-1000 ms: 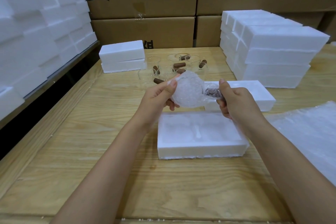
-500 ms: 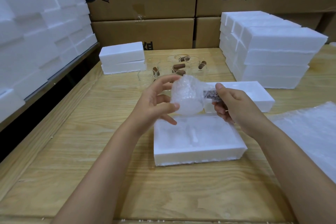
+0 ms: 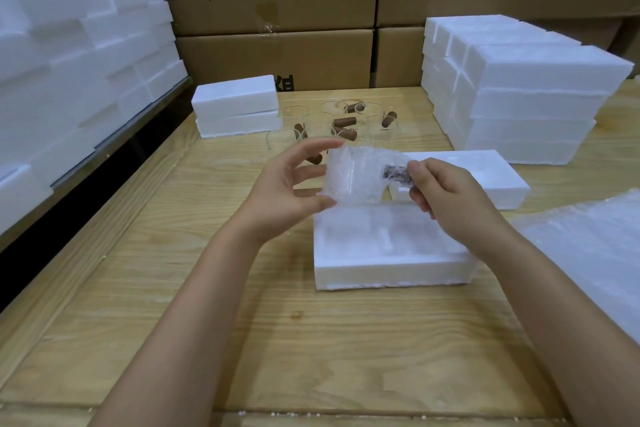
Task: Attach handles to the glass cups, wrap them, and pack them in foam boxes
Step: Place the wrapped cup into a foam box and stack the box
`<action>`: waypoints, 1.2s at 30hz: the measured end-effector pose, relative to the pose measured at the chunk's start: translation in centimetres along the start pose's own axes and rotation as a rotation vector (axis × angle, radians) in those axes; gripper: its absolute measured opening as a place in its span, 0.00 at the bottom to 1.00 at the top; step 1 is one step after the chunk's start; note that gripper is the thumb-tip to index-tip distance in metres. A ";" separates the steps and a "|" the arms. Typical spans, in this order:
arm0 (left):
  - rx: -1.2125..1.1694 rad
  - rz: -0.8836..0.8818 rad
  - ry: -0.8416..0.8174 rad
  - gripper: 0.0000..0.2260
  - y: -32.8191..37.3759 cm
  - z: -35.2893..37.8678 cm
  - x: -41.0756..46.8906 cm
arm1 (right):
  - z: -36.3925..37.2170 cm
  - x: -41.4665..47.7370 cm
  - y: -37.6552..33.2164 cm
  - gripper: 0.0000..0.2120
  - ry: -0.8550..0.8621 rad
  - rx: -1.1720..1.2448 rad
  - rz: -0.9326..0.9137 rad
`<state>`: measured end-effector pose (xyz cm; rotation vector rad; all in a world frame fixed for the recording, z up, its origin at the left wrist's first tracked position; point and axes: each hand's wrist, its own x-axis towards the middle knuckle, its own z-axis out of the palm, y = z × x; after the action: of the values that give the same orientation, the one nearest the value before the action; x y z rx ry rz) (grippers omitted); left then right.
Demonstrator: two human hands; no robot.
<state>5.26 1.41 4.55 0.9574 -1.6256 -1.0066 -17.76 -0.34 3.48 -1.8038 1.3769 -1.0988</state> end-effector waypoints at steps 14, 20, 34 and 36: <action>0.294 -0.004 -0.182 0.28 0.7 0.2 -1.5 | -2.8 -0.6 0.0 0.11 -0.354 0.076 -0.020; 0.417 0.010 -0.196 0.25 0.8 0.1 -1.5 | -2.9 -0.6 0.0 0.07 -0.410 0.018 -0.025; 0.198 -0.028 -0.134 0.13 -0.4 0.2 -1.7 | -1.9 -0.5 0.3 0.18 -0.346 -0.393 -0.216; 0.067 -0.009 -0.018 0.12 -0.8 0.8 -1.7 | -1.9 -0.5 0.3 0.16 -0.343 -0.422 -0.230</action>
<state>4.97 2.80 3.09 1.0042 -1.6799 -0.9745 -19.65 0.12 3.97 -2.3715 1.2777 -0.5853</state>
